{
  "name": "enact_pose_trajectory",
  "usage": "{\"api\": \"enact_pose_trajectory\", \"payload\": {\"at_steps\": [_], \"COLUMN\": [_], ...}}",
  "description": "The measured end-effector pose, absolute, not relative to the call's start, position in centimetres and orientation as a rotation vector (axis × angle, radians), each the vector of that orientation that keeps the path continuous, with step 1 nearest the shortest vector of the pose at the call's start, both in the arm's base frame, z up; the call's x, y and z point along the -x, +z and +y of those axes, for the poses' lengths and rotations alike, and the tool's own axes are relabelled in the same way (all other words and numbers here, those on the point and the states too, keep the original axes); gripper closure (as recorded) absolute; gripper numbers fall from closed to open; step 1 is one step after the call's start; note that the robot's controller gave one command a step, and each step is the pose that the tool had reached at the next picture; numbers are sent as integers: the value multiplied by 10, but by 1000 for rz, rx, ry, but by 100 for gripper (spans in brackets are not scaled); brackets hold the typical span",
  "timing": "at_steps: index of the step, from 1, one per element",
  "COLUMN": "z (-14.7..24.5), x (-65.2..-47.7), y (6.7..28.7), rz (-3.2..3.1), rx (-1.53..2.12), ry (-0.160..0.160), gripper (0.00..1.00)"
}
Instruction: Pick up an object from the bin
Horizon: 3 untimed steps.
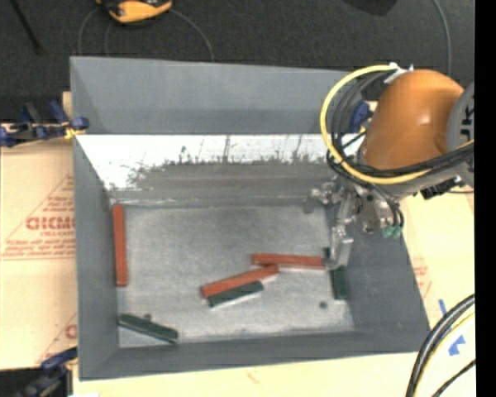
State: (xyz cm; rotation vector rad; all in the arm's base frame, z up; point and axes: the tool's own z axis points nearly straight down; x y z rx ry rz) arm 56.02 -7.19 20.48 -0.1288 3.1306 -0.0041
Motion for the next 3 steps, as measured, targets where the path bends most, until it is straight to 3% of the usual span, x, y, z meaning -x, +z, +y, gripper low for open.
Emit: {"api": "enact_pose_trajectory", "payload": {"at_steps": [1,2,3], "z": [-61,-47,-71], "x": [-557,-549,-558], "y": [185,117,73], "rz": [3127,3085,3036], "rx": [200,553,773], "ry": [-6,-3,-2], "gripper": [0,0,100]}}
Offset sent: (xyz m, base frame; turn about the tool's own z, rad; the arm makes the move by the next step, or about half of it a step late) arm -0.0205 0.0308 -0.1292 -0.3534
